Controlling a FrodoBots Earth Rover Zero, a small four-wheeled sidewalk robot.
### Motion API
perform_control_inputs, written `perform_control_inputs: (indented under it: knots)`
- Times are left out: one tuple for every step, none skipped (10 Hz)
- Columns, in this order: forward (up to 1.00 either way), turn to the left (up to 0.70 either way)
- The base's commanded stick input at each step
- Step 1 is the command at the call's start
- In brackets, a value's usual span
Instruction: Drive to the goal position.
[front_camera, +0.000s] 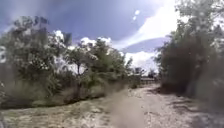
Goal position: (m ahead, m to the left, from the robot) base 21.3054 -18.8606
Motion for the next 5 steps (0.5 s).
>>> perform_control_inputs:
  knots:
    - [0.7,0.0]
    - [0.7,0.0]
    - [0.7,0.0]
    - [0.7,0.0]
    - [0.7,0.0]
